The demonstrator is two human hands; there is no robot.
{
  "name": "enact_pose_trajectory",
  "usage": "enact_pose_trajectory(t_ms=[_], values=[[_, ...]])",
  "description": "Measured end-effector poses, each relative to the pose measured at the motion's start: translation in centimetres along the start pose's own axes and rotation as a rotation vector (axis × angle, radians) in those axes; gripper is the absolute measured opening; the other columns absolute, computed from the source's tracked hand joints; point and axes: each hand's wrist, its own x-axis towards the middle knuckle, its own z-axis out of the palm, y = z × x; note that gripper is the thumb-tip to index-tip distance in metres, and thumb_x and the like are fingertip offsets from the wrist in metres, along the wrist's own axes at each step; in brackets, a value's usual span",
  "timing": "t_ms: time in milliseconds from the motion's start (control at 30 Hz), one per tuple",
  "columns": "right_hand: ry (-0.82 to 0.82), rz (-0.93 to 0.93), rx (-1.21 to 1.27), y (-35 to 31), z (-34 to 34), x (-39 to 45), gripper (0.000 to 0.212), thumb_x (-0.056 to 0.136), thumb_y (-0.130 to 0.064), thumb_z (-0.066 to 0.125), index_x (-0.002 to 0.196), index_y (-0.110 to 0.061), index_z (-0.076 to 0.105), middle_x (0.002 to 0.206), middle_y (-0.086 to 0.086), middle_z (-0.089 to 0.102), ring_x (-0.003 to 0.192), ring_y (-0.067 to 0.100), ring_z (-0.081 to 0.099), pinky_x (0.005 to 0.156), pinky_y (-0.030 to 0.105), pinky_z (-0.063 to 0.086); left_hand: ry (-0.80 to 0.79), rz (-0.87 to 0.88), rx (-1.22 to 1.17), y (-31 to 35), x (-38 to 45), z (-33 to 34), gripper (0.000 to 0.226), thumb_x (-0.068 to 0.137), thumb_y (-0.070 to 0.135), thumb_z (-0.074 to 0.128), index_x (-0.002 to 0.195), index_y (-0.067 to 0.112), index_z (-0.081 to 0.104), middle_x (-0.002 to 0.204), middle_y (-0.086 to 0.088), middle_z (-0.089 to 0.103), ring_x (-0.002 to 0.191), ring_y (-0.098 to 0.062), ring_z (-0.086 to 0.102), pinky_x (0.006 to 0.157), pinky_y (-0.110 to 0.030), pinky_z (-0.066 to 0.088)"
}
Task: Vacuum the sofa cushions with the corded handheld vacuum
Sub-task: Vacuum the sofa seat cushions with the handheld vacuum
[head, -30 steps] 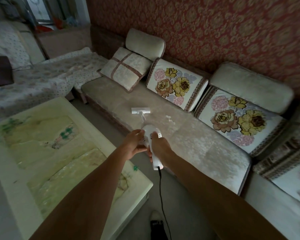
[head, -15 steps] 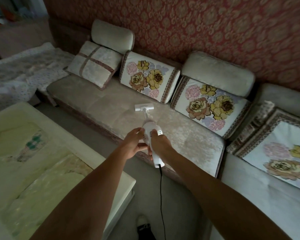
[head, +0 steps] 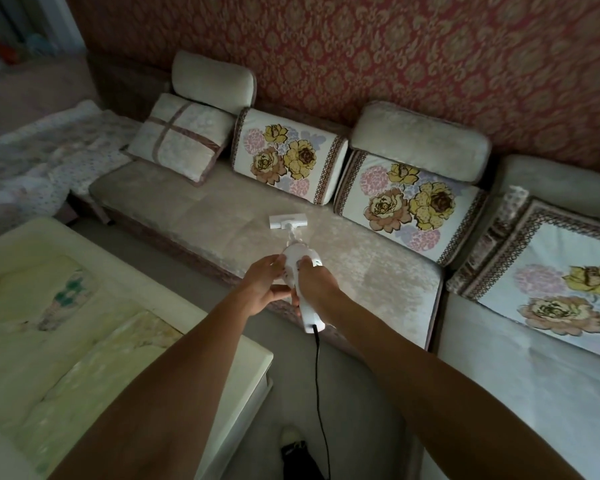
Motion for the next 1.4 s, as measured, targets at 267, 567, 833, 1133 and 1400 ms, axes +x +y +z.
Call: enact_pose_trajectory(t_ms=[267,567,833,1133,1400], values=[[-0.021,0.036,0.044,2.6,0.0,-3.7,0.041,0.103,-0.042,0.036,0.1,-0.006,0.055,0.059,0.012,0.055,0.033,0.019,0.048,0.036,0.018,0.042,-0.081,-0.019,0.037,-2.0,-3.4,-1.0,0.044,0.099,0.03,0.059,0.131,0.0,0.055,0.112,-0.023,0.063,0.087,-0.032,0.066,0.066,-0.043,0.059],[-0.078,0.083,0.127,4.8,-1.0,-5.6,0.05,0.101,-0.043,0.037,0.117,0.001,0.056,0.059,0.013,0.054,0.036,0.021,0.05,0.039,0.022,0.044,-0.069,-0.004,0.096,-3.2,-7.3,0.6,0.039,0.1,0.032,0.057,0.123,0.0,0.057,0.094,-0.017,0.064,0.072,-0.025,0.064,0.056,-0.039,0.057],[-0.129,0.143,0.123,8.0,-3.4,-8.6,0.052,0.101,-0.043,0.035,0.118,0.002,0.057,0.06,0.012,0.052,0.033,0.019,0.047,0.038,0.019,0.045,-0.052,-0.006,0.139,-5.9,-11.3,3.2,0.026,0.102,0.024,0.053,0.115,0.003,0.059,0.082,-0.011,0.067,0.062,-0.021,0.069,0.053,-0.033,0.056],[-0.175,0.113,0.126,10.5,-3.9,-13.1,0.042,0.101,-0.039,0.031,0.099,-0.002,0.051,0.059,0.011,0.048,0.044,0.021,0.045,0.045,0.02,0.041,-0.087,-0.002,0.182,-7.3,-15.7,3.4,0.041,0.102,0.03,0.052,0.128,-0.003,0.052,0.092,-0.018,0.061,0.065,-0.028,0.064,0.059,-0.04,0.057],[-0.146,0.17,0.195,12.7,1.4,-17.8,0.046,0.101,-0.039,0.03,0.089,-0.002,0.055,0.046,0.009,0.05,0.039,0.018,0.043,0.044,0.017,0.039,-0.013,-0.053,0.218,-7.7,-21.4,0.1,0.032,0.102,0.016,0.048,0.123,-0.006,0.058,0.071,-0.009,0.064,0.047,-0.016,0.063,0.041,-0.026,0.05]])
